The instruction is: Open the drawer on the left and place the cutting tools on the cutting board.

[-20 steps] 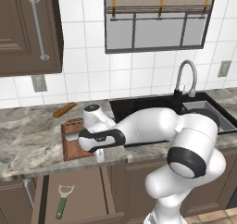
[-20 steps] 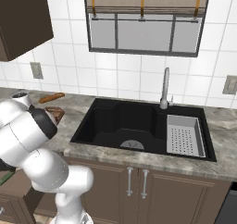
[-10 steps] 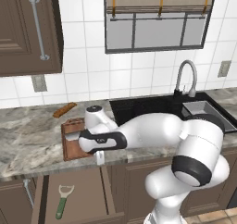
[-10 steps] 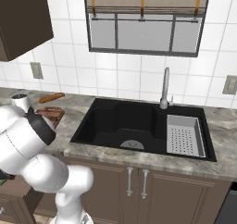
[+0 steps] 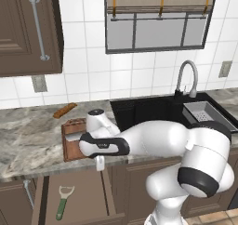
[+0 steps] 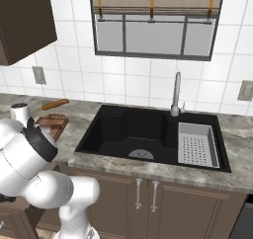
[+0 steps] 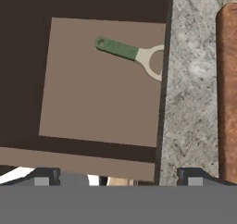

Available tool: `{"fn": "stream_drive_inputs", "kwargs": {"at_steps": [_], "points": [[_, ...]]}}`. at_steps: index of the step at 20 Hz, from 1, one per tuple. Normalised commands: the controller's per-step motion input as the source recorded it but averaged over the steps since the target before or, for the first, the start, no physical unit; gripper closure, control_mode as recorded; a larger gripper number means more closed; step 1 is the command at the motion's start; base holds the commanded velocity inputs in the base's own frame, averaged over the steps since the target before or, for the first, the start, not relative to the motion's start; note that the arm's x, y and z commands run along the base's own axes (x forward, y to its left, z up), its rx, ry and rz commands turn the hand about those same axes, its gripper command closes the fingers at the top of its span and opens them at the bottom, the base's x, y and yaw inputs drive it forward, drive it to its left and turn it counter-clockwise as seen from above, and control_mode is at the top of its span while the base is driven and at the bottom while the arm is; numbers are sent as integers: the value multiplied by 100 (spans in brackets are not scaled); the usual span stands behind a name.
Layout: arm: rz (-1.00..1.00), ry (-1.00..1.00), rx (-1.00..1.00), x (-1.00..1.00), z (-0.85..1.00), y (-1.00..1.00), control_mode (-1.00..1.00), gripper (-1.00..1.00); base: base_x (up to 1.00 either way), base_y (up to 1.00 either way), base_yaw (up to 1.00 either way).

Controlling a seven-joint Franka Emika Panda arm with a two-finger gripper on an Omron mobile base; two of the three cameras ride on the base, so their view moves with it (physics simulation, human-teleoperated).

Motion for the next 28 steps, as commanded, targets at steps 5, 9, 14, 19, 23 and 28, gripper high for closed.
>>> {"fn": "stream_drive_inputs", "kwargs": {"at_steps": [5,9,14,19,23,28], "points": [[-9,14,0,-4,0,2,-100,-100,0,0,0],[-12,14,0,-1,0,8,-100,-100,0,0,0],[-15,7,-3,-6,-2,13,-100,-100,0,0,0],[-18,2,-9,-3,-9,17,-100,-100,0,0,0],[-19,0,-13,-3,-15,13,-100,-100,0,0,0],[-18,1,-12,0,-12,7,-100,-100,0,0,0]]}}
